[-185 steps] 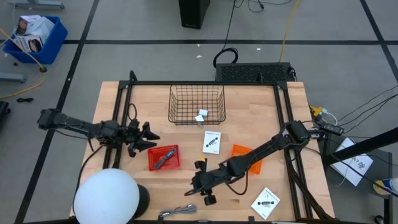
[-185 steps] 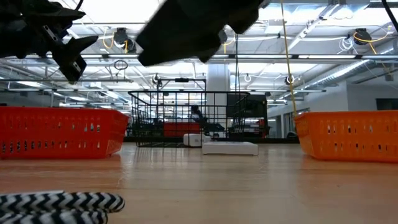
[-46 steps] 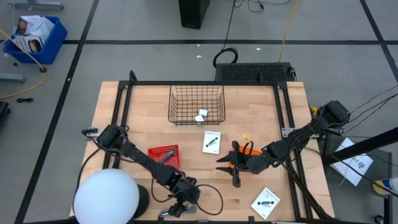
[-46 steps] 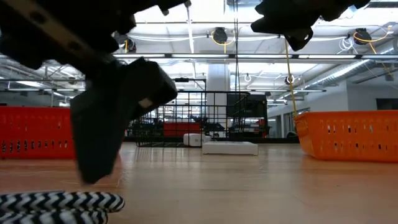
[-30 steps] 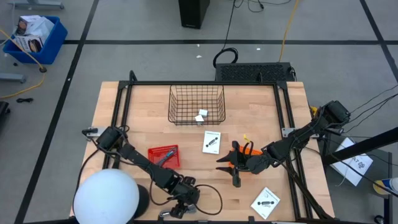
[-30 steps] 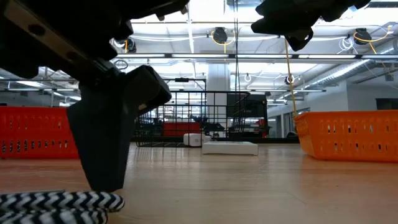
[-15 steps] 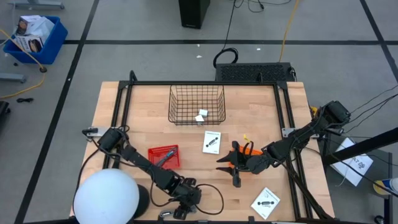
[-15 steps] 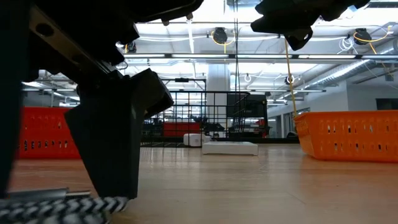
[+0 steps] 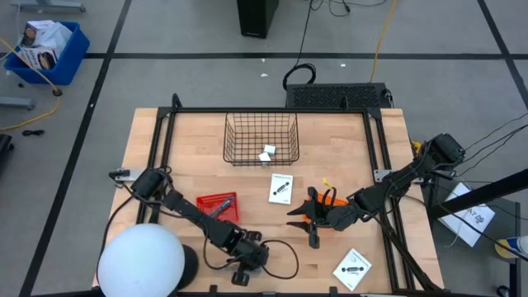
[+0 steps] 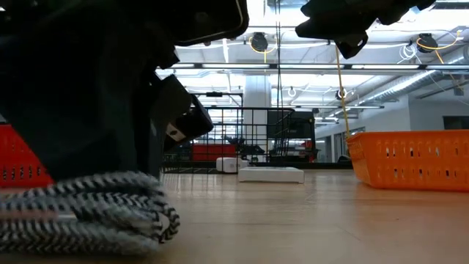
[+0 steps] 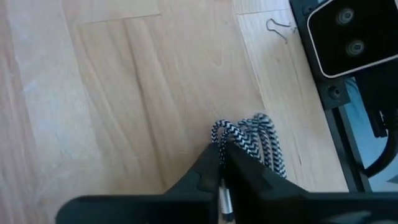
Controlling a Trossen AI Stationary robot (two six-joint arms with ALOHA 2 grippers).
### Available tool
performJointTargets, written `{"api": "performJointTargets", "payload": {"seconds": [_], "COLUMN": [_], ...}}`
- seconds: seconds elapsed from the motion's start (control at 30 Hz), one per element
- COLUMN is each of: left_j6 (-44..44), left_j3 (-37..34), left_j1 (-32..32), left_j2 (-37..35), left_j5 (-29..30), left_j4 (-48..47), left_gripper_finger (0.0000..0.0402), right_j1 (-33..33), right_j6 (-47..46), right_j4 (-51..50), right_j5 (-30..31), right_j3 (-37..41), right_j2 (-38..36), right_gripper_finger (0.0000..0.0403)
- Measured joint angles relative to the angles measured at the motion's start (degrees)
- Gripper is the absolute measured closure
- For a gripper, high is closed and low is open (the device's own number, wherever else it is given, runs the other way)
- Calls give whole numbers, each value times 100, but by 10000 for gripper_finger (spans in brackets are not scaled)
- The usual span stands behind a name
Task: Pick and place items into bin
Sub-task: Put the gray charger cable into the red basket
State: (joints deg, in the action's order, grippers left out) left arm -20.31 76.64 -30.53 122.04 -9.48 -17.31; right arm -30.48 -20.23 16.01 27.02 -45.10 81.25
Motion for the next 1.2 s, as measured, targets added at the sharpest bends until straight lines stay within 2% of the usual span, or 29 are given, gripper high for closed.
{"api": "performJointTargets", "payload": {"seconds": [0.2, 0.33, 0.77, 1.07, 1.2], "left_j6": [98, 112, 252, 305, 53], "left_j3": [-5, -18, -50, -38, -32], "left_j1": [174, 245, 303, 355, 357], "left_j2": [-2, -122, -821, -866, -872], "left_j5": [-236, -317, 526, 456, 473], "left_j4": [-30, -67, -651, -755, -655], "left_gripper_finger": [382, 395, 398, 394, 395], "right_j1": [0, 0, -1, -1, -1], "right_j6": [13, 13, 11, -1, -4], "right_j4": [0, 0, -2, -36, -42], "right_j5": [-2, -2, -2, -2, -4], "right_j3": [2, 2, 4, 4, 4], "right_j2": [0, 0, 0, 0, 0], "right_gripper_finger": [277, 277, 277, 277, 277]}}
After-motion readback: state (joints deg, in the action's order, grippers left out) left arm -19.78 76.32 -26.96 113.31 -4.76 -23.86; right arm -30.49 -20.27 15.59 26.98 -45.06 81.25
